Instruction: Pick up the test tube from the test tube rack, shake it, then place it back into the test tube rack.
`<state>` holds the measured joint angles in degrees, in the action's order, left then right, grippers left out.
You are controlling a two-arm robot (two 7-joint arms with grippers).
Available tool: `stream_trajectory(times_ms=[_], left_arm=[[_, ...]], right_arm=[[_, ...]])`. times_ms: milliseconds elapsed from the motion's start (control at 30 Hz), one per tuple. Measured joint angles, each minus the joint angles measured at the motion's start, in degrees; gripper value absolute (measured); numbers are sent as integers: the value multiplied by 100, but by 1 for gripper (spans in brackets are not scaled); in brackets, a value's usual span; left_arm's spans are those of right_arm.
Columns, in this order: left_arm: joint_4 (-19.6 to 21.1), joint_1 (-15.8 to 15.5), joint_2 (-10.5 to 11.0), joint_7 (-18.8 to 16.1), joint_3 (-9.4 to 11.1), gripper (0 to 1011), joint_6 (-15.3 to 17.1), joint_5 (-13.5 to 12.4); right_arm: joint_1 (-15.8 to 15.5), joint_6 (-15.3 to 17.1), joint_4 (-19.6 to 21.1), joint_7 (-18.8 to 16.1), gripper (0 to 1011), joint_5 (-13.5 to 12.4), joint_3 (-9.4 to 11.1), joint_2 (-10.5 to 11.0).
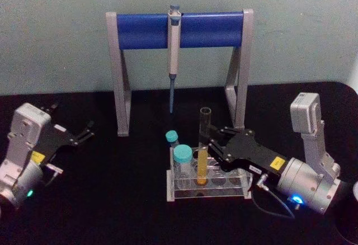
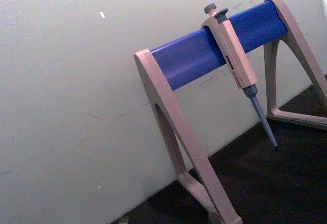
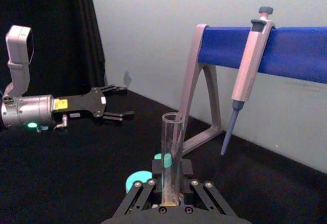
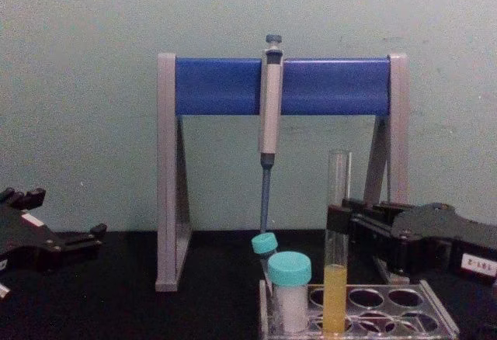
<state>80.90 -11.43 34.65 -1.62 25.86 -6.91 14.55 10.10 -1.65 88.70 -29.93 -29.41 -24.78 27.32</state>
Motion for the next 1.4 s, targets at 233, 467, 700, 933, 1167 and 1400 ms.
stream_trajectory(times_ms=[233,467,700,933,1167,1400], left_arm=[[0,0,0,0,0,1001,0,0],[0,0,0,0,0,1001,0,0],[0,0,0,0,0,1001,0,0],[0,0,0,0,0,1001,0,0],[0,0,0,0,0,1001,0,0],[0,0,0,0,0,1001,0,0]], right_arm=[[0,33,-63,-11,221,3,-22,-26],[-5,44,-106,-10,221,4,-32,-49],[-11,61,-139,7,221,20,-37,-65],[-14,83,-175,14,221,28,-49,-83],[-18,96,-192,29,221,36,-53,-96],[-25,102,-174,82,221,99,-58,-94]])
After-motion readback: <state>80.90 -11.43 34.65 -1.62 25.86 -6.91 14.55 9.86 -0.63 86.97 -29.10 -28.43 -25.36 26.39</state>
